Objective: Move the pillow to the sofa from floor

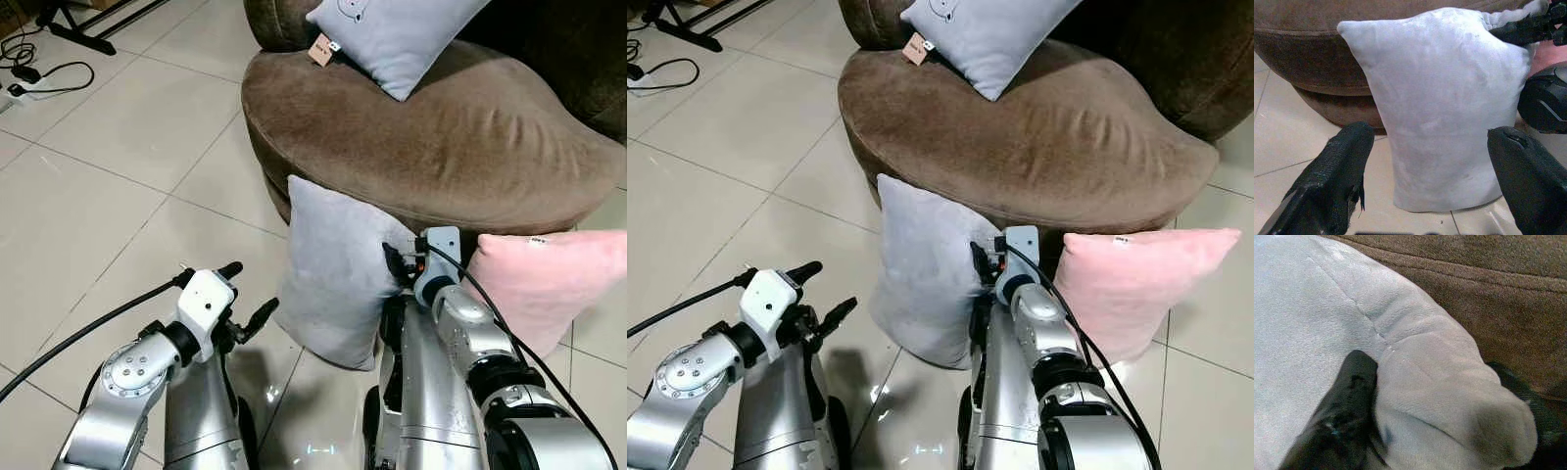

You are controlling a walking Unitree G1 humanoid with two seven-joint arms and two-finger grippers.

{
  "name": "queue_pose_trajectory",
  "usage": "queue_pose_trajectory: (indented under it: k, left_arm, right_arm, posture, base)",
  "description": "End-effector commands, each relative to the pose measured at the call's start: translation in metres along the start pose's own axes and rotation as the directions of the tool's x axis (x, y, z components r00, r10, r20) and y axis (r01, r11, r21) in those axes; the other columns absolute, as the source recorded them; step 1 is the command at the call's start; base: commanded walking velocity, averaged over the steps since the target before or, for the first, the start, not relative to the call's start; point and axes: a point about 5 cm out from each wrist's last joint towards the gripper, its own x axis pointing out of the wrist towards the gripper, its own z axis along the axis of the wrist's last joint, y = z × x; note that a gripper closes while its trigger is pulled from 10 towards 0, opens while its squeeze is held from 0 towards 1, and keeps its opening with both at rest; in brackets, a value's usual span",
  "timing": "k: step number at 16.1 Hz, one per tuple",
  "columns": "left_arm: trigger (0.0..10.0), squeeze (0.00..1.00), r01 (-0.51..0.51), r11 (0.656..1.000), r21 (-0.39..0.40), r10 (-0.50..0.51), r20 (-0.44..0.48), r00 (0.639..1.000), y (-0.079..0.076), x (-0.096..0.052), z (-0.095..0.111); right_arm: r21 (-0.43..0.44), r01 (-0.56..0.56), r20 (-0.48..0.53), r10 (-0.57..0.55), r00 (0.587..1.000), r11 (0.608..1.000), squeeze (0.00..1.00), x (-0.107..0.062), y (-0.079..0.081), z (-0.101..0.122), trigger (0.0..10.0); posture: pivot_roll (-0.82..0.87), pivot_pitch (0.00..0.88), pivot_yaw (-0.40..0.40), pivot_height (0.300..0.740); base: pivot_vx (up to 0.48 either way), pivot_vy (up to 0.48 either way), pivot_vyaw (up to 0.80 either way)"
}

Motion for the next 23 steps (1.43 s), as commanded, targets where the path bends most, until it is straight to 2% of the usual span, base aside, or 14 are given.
queue_pose_trajectory:
  k: [1,12,15,20,21,23]
  left_arm:
    - [10.0,0.2,0.023,1.0,-0.004,-0.023,-0.017,1.0,-0.004,-0.002,-0.002]
    - [10.0,0.19,0.017,1.0,-0.002,-0.017,-0.023,1.0,-0.001,0.002,-0.003]
    - [10.0,0.19,-0.009,1.0,-0.007,0.009,-0.017,1.0,0.0,0.004,-0.004]
    - [10.0,0.2,-0.101,0.995,-0.028,0.102,0.033,0.994,0.008,0.011,0.0]
    - [10.0,0.19,-0.109,0.994,-0.026,0.11,0.038,0.993,0.009,0.012,0.001]
    - [10.0,0.2,-0.184,0.982,-0.031,0.186,0.089,0.979,0.015,0.016,0.009]
  right_arm:
    - [0.009,-0.013,-0.029,0.014,0.999,1.0,0.0,-0.003,0.002,-0.01,0.0]
    - [0.015,-0.04,0.004,0.04,0.999,0.999,0.0,-0.003,0.006,-0.008,0.0]
    - [0.059,-0.045,0.042,0.043,0.998,0.997,0.0,-0.01,0.01,-0.011,0.0]
    - [0.142,-0.086,0.13,0.068,0.989,0.986,0.0,-0.032,0.028,-0.011,0.0]
    - [0.156,-0.085,0.143,0.063,0.988,0.984,0.0,-0.033,0.03,-0.008,0.0]
    - [0.243,-0.097,0.254,0.033,0.967,0.965,0.0,-0.043,0.033,0.019,0.0]
  posture:
    - [0.05,0.225,0.011,0.421]
    - [0.04,0.186,0.013,0.421]
    - [0.04,0.142,0.003,0.421]
    - [0.02,0.046,-0.014,0.421]
    - [0.02,0.042,-0.014,0.421]
    - [0.01,0.003,-0.008,0.421]
  base:
    - [0.0,0.0,0.0]
    - [0.0,0.0,0.0]
    - [0.0,0.0,0.0]
    - [0.0,0.0,0.0]
    - [0.0,0.0,0.0]
    - [0.0,0.0,0.0]
